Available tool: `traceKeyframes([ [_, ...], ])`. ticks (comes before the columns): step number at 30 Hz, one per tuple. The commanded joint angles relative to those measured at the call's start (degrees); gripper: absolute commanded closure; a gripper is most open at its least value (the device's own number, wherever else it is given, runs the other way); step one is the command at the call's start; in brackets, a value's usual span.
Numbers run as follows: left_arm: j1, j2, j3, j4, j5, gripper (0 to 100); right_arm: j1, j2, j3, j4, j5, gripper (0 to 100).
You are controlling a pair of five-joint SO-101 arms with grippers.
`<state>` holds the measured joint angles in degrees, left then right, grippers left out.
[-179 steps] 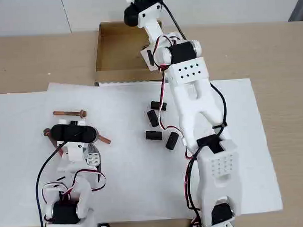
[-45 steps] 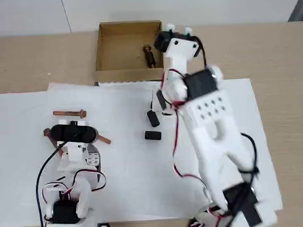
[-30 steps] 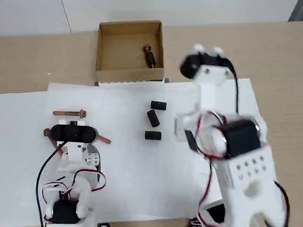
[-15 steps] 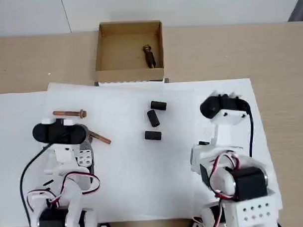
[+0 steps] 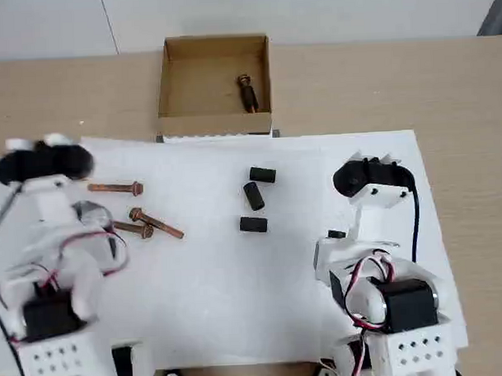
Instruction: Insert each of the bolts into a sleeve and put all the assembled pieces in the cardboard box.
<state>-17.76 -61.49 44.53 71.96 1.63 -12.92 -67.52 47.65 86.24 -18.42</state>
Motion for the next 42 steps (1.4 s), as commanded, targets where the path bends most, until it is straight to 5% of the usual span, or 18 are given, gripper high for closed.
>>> traceKeyframes([
  [1,-3.5,7.0,-7.3,2.8,-0.1,99,0.4,-0.7,-0.4,-1.0,-1.0,99.5],
  [12,-5.7,32.8,-22.5,17.9,10.6,99,0.4,-0.7,-0.4,-1.0,-1.3,99.5],
  [38,-5.8,71.4,-43.4,17.8,10.5,99,0.4,-0.3,-0.4,-7.2,-1.0,99.5],
  [42,-7.4,72.9,-44.2,17.8,10.7,92,0.4,-0.2,-0.4,-7.2,-1.0,99.5],
])
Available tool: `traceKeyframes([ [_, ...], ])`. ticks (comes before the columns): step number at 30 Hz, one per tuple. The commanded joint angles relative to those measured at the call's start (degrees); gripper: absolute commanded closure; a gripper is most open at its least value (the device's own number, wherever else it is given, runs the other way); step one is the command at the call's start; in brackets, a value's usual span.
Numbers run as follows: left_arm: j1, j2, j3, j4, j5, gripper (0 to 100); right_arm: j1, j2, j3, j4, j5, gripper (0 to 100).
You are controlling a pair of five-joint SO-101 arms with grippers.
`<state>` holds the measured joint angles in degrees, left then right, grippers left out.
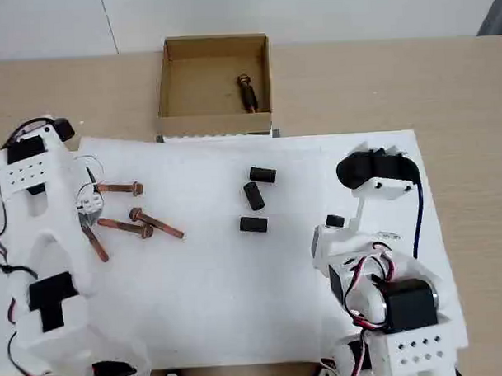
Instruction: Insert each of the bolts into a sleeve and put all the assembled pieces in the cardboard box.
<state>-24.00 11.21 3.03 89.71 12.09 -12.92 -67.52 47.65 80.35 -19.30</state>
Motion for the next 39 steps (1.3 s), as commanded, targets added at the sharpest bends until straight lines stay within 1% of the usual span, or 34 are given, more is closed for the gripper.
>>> traceKeyframes([
  [1,-1.8,0.3,-3.0,0.1,0.3,91,0.4,-0.2,-0.4,-1.3,-0.1,99.5],
  [5,-3.8,0.4,-3.7,-0.6,-0.3,91,0.4,-0.2,-0.4,-1.3,-0.1,99.5],
  [7,-4.0,0.4,-3.7,-0.7,-1.4,91,0.4,-0.2,-0.4,-1.3,-0.1,99.5],
  [12,-4.2,0.8,-3.4,-2.9,-1.7,91,0.3,-0.2,-0.4,-1.4,-0.1,99.5],
  [27,-4.1,11.9,-5.1,-8.3,-1.7,91,0.0,-0.2,-0.4,-1.4,-0.1,99.5],
  [29,-4.1,13.2,-5.2,-8.4,-1.7,93,0.0,-0.2,-0.4,-1.4,-0.1,99.5],
  [32,-4.1,15.2,-5.3,-9.1,-1.7,100,0.0,-0.2,-0.4,-1.4,-0.1,99.5],
  [39,-4.0,16.4,-5.4,-8.9,-1.5,99,0.0,-0.6,-0.4,-4.0,0.0,99.5],
])
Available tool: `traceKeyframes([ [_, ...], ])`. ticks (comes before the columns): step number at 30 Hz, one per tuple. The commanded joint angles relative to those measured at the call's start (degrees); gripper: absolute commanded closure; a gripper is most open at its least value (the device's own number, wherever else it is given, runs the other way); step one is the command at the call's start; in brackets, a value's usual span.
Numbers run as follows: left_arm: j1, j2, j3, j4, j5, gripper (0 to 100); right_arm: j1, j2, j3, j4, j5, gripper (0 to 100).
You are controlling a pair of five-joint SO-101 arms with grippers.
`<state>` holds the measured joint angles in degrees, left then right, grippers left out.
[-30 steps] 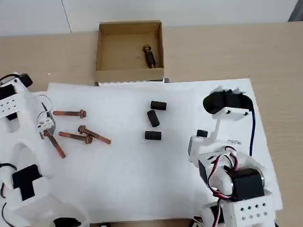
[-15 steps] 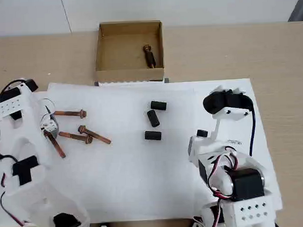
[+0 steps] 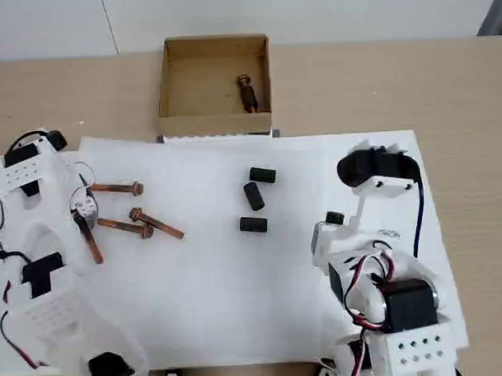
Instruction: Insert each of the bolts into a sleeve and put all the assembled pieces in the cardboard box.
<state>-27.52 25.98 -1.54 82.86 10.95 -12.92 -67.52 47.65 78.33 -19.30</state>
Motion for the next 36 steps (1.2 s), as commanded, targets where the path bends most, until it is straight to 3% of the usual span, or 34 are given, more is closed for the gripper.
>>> traceKeyframes([
  [1,-0.4,1.1,-0.8,-1.8,-0.4,99,0.0,-0.7,-0.5,-2.3,0.0,99.5],
  [8,0.7,-12.4,-0.7,3.7,-0.4,99,-0.1,-0.7,-3.4,-2.1,0.0,99.5],
  [20,11.5,-32.7,-0.7,14.2,-0.5,99,-0.1,-0.7,-8.3,0.7,4.2,99.5],
  [25,14.1,-39.3,-0.6,15.5,-1.4,99,-0.1,-0.7,-12.0,7.3,6.8,99.5],
  [30,19.4,-49.9,-0.1,15.5,-9.8,99,0.0,-0.7,-14.6,10.7,8.4,99.5],
  [36,24.2,-64.1,9.4,12.4,-10.2,99,0.2,-0.8,-14.6,10.9,9.1,99.5],
])
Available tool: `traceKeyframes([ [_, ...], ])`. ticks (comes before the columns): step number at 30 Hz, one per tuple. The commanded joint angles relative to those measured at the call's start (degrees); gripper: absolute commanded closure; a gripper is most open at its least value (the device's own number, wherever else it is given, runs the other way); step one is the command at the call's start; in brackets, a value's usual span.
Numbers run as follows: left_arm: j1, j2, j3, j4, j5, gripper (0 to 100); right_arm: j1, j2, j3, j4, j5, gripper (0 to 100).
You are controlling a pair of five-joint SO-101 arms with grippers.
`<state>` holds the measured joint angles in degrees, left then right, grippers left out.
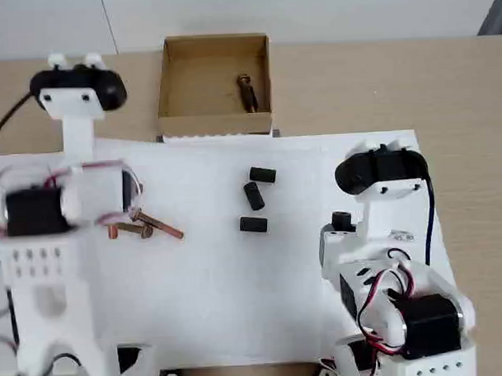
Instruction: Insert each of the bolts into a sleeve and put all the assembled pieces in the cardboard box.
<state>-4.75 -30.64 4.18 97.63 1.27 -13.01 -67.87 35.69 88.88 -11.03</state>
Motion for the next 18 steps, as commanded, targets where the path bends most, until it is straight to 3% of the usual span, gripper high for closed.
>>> traceKeyframes([
  [1,1.3,-9.8,6.1,-3.8,-0.5,99,0.4,-0.5,-2.6,0.3,0.8,99.5],
  [7,1.2,-26.1,23.8,-14.2,-0.6,99,0.0,-4.8,-0.6,-0.5,2.6,99.5],
  [18,1.2,-49.9,50.7,-32.1,-0.2,99,0.0,-16.1,16.8,-14.7,7.6,99.5],
])
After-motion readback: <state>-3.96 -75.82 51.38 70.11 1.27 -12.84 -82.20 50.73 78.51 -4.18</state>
